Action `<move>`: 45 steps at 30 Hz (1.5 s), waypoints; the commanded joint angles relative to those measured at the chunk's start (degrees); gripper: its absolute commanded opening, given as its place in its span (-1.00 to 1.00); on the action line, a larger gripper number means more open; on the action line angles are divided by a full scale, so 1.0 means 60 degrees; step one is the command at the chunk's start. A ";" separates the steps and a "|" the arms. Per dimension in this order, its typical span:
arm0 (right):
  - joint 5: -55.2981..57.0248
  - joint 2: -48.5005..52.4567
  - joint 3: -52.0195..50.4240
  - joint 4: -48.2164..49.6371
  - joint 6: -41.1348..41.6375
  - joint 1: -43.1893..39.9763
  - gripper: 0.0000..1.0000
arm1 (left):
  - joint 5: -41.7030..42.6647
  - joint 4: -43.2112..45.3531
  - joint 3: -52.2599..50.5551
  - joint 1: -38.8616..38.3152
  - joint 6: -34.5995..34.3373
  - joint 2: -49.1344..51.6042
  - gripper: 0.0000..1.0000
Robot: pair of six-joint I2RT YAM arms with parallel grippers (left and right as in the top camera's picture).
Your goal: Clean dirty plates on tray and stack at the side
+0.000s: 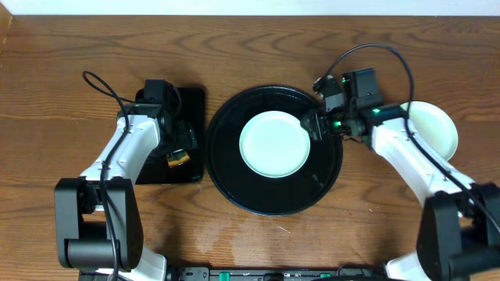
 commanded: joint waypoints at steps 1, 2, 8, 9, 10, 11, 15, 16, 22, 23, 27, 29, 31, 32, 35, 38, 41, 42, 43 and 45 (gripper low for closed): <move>0.1071 0.0845 0.0044 0.0073 -0.0925 0.0339 -0.03 | -0.0015 0.0004 -0.0036 0.0026 0.0084 0.0047 0.70; 0.1118 0.1078 0.0044 0.0164 -0.0925 0.0379 -0.04 | -0.0015 0.0004 -0.0036 0.0026 0.0084 0.0047 0.71; 0.0871 0.2339 0.0044 0.1089 -0.0918 0.0699 -0.33 | -0.0015 0.0004 -0.0036 0.0026 0.0084 0.0047 0.70; 0.0867 0.2408 0.0044 0.1188 -0.0911 0.0725 -0.52 | -0.0015 0.0004 -0.0036 0.0026 0.0084 0.0047 0.70; 0.0874 0.2441 0.0044 0.1279 -0.0882 0.0754 -0.82 | -0.0015 0.0004 -0.0036 0.0026 0.0084 0.0047 0.70; 0.0878 0.2441 0.0044 0.1333 -0.0882 0.0765 -0.97 | -0.0015 0.0004 -0.0036 0.0026 0.0084 0.0047 0.70; 0.1982 0.2361 0.0044 0.1446 0.0040 0.0765 -0.98 | -0.0015 0.0004 -0.0036 0.0026 0.0084 0.0047 0.70; 0.2368 0.2291 0.0044 0.1417 0.0233 0.0765 -0.98 | -0.0015 0.0004 -0.0036 0.0026 0.0084 0.0047 0.70; 0.2718 0.1672 0.0044 0.1410 0.0229 0.0765 -0.98 | -0.0015 0.0004 -0.0036 0.0026 0.0084 0.0047 0.70; 0.2820 0.1512 0.0044 0.1413 0.0222 0.0765 -0.98 | -0.0015 0.0004 -0.0036 0.0026 0.0084 0.0047 0.70; 0.2889 0.0831 0.0044 0.1435 0.0117 0.0812 -0.98 | -0.0015 0.0004 -0.0036 0.0026 0.0084 0.0047 0.70; 0.3158 0.0528 0.0044 0.1432 0.0000 0.0896 -0.97 | -0.0015 0.0004 -0.0036 0.0026 0.0084 0.0047 0.70; 0.3759 0.0273 0.0044 0.1384 -0.0007 0.1045 -0.98 | -0.0015 0.0004 -0.0036 0.0026 0.0084 0.0047 0.71; 0.4011 0.0178 0.0047 0.1362 -0.0087 0.1133 -0.97 | -0.0015 0.0004 -0.0036 0.0026 0.0084 0.0047 0.71; 0.4900 0.0011 0.0044 0.1293 -0.0295 0.1479 -0.98 | -0.0015 0.0004 -0.0036 0.0026 0.0080 0.0047 0.70; 0.6073 -0.0015 0.0044 0.1220 -0.0495 0.1967 -0.98 | -0.0015 0.0004 -0.0036 0.0026 0.0084 0.0047 0.71; 0.7537 -0.0015 0.0047 0.1195 -0.0499 0.2626 -0.98 | -0.0011 0.0004 -0.0036 0.0026 0.0084 0.0047 0.71; 0.7989 -0.0015 0.0044 0.1220 -0.0499 0.2834 -0.98 | -0.0015 0.0004 -0.0036 0.0026 0.0084 0.0047 0.71; 0.8542 -0.0015 0.0044 0.1239 -0.0499 0.3093 -0.98 | -0.0015 0.0004 -0.0036 0.0026 0.0084 0.0047 0.70; 0.9446 -0.0015 0.0044 0.1264 -0.0543 0.3552 -0.98 | -0.0015 0.0004 -0.0036 0.0026 0.0084 0.0047 0.71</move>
